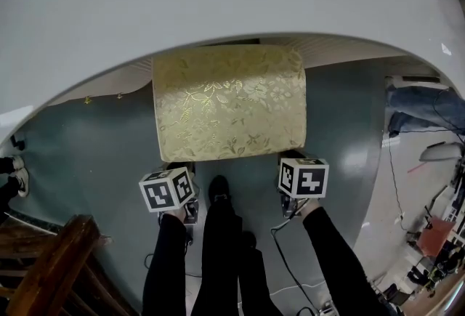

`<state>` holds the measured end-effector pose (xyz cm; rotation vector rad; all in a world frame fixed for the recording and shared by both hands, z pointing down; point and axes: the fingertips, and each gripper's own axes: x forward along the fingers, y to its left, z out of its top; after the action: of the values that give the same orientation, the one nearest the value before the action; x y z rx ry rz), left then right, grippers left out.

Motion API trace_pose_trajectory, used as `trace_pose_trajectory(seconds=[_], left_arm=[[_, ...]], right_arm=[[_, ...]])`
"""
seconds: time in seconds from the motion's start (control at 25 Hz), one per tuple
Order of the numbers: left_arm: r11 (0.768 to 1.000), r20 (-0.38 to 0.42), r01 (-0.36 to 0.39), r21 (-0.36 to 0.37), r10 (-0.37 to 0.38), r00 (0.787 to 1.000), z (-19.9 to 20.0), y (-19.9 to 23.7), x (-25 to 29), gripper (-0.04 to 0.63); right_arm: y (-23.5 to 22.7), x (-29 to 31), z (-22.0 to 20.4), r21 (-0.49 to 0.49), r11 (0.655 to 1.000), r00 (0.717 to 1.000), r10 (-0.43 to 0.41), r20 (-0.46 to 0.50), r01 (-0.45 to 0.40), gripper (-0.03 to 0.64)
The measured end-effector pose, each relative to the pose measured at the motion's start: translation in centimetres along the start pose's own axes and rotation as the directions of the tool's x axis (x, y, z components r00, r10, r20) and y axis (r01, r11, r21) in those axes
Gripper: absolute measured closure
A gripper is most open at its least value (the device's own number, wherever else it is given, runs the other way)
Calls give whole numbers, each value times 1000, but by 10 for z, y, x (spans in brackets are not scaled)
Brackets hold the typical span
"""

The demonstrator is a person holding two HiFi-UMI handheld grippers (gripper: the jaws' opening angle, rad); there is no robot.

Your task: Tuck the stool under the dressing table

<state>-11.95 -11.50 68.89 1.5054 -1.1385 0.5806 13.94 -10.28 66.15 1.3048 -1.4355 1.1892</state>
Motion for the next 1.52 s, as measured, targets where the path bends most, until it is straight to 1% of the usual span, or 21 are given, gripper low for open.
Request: trace_pose_trajectory(seconds=[0.08,0.32,0.56,0.72,1.04,1.36,1.52], left_arm=[[1000,10,12,-3,-12,1000,8,-3,2,588],[999,26,27,28,-28,999,38,-9,10,588],[999,39,21,46,-23,999,63,-14,18,588],[999,33,21,36,-23,999,65,-14,19,588],[999,30,29,27,-30,999,67,-18,21,588],[999,37,18,47,-19,999,72,-17,23,588],[998,21,21,59,-22,1000,79,-18,29,588]], right_arm=[[-1,1,10,-4,1000,1000,-5,15,5,612],[-3,5,47,-20,1000,998,-9,58,10,612],[-3,10,77,-40,999,996,-10,83,14,612],[-3,12,80,-60,998,997,-13,73,17,612],[-3,11,84,-59,998,997,-8,75,13,612],[-1,12,85,-61,998,996,4,87,1,612],[-2,16,95,-64,998,997,-9,80,14,612]])
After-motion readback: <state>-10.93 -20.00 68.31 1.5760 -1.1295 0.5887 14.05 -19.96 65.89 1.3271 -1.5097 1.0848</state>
